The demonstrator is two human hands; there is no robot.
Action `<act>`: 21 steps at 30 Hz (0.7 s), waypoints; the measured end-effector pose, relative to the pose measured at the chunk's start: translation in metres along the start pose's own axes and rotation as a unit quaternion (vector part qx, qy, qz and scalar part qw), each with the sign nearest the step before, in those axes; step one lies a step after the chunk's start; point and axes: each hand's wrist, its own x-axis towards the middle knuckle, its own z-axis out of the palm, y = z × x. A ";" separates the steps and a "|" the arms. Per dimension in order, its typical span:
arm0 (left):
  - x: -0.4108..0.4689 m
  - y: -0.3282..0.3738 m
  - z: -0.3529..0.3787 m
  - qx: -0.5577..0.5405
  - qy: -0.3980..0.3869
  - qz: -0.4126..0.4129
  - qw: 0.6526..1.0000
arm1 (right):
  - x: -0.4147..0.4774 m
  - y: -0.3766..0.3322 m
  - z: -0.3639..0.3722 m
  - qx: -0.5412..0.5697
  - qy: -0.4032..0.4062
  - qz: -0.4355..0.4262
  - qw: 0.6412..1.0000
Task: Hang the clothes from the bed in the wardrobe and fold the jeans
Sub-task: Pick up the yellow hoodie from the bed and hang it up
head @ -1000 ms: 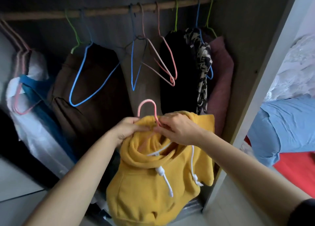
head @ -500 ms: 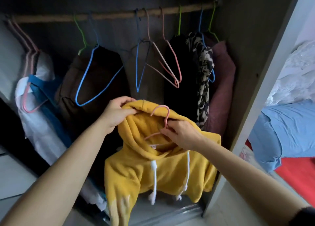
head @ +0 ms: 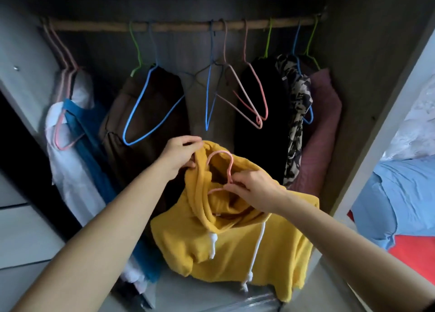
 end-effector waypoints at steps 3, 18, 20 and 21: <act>0.004 -0.018 -0.006 -0.224 -0.034 -0.015 0.974 | -0.001 0.005 0.000 0.000 0.071 0.008 0.997; -0.006 -0.029 0.055 0.248 -0.072 0.217 0.941 | -0.026 0.010 -0.082 0.043 0.049 0.203 0.977; 0.000 -0.007 0.070 0.249 -0.054 0.286 0.924 | -0.039 0.013 -0.096 0.039 0.047 0.223 0.973; 0.003 0.006 0.076 0.236 -0.042 0.328 0.914 | -0.045 0.014 -0.100 0.040 0.058 0.232 0.970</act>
